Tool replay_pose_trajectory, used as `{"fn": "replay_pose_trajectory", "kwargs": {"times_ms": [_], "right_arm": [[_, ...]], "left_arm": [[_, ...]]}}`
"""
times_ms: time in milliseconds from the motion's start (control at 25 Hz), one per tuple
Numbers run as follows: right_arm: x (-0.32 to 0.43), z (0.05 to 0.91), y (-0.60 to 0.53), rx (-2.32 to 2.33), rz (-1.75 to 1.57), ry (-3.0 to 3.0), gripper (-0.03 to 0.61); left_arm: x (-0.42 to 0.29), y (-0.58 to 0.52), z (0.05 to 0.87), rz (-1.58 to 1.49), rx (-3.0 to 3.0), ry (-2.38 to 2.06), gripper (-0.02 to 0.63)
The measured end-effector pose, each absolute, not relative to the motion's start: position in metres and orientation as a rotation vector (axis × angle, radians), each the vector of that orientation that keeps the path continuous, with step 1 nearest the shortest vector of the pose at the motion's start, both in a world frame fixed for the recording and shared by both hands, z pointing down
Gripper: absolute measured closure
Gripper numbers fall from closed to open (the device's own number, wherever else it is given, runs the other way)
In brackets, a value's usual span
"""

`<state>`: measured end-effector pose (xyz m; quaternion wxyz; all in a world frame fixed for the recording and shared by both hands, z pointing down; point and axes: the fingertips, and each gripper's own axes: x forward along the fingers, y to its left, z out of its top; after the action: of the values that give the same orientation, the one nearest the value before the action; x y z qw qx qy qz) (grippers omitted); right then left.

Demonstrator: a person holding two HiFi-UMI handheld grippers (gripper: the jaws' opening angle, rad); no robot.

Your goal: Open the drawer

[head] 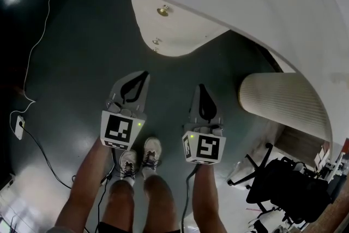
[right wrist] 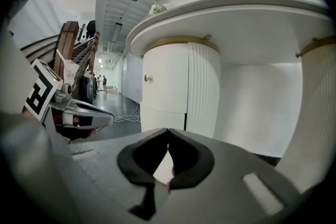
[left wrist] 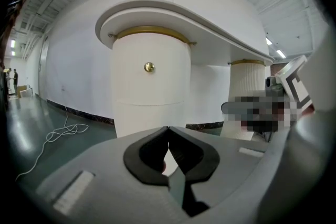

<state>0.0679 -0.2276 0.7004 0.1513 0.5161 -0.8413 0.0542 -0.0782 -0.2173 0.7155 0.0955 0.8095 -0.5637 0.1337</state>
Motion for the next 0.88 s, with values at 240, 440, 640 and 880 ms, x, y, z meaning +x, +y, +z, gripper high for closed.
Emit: {"fn": "replay_pose_trajectory", "kwargs": {"times_ms": [240, 440, 640, 880], "right_arm": [[0.069, 0.717, -0.234, 1.488, 0.151, -2.418, 0.575], [0.068, 0.722, -0.238, 1.490, 0.124, -2.422, 0.575], [0.070, 0.723, -0.242, 1.511, 0.108, -2.421, 0.575], [0.077, 0.726, -0.252, 1.522, 0.086, -2.420, 0.575]], "left_arm": [[-0.079, -0.227, 0.736, 0.391, 2.392, -1.673, 0.603], [-0.079, -0.243, 0.747, 0.426, 2.406, -1.682, 0.598], [-0.080, -0.263, 0.765, 0.417, 2.388, -1.646, 0.489], [-0.075, -0.291, 0.783, 0.455, 2.381, -1.644, 0.428]]}}
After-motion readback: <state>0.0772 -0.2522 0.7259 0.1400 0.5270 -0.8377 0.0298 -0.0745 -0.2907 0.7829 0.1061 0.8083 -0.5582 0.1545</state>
